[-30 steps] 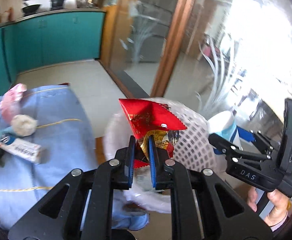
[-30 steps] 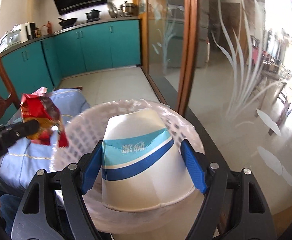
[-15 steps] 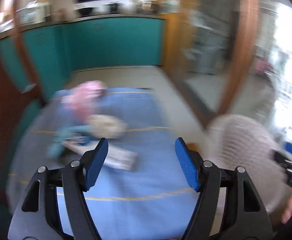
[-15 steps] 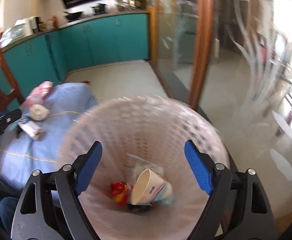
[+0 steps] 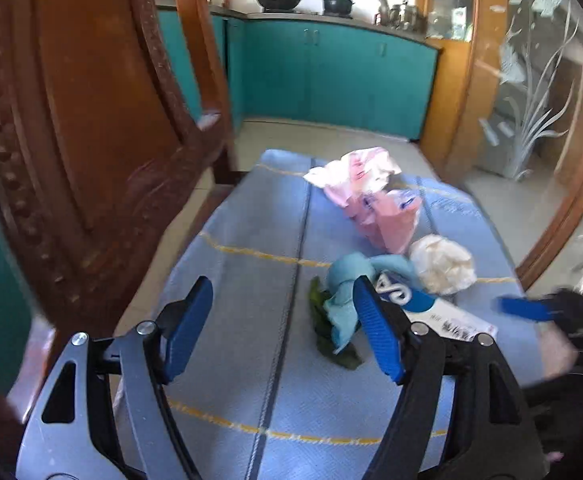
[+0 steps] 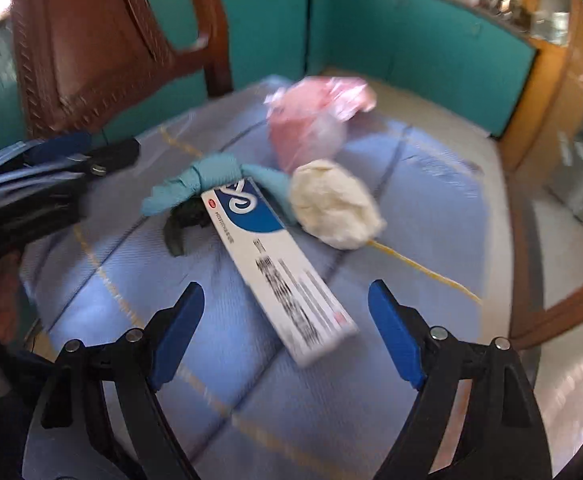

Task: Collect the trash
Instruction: 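Grasp the white medicine box with the right tool while the left grasps the teal cloth, then lift the medicine box and teal cloth and carry both over the basket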

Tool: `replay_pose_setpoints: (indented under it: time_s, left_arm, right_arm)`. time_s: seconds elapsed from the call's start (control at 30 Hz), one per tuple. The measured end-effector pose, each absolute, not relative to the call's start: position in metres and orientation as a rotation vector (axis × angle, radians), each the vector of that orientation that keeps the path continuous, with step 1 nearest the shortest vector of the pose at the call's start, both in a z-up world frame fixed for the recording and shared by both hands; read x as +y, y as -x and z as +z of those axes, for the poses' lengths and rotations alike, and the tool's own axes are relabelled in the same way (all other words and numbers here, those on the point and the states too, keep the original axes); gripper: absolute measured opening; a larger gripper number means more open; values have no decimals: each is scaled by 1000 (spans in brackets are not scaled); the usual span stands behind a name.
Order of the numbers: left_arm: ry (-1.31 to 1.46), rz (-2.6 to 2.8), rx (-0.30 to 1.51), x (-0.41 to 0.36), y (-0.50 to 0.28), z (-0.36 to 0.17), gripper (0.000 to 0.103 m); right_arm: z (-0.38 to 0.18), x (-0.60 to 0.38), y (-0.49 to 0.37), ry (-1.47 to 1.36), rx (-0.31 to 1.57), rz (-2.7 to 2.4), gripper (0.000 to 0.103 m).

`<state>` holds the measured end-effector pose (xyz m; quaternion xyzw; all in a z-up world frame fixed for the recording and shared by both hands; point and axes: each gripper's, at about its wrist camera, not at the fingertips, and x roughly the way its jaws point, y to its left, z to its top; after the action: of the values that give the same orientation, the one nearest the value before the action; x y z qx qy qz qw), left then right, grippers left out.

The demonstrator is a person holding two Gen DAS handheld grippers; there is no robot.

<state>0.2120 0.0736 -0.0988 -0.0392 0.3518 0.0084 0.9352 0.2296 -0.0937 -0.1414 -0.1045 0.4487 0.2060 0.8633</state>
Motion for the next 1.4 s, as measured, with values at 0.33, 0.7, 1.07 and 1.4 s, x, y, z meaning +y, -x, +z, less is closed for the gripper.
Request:
replay_pose_setpoints:
  time_s: [0.33, 0.7, 1.07, 1.4]
  left_arm:
    - [77, -191, 786, 47, -253, -122, 85]
    - [-63, -189, 887, 15, -277, -157, 31]
    - [-98, -22, 571, 29, -182, -96, 26]
    - [-49, 45, 448, 28, -116, -68, 27]
  right_arm:
    - [-159, -105, -224, 140, 1041, 473, 44]
    - [-156, -124, -157, 158, 1005, 276, 44]
    - [-152, -119, -153, 127, 968, 285, 41]
    - [-105, -128, -129, 74, 829, 200, 41]
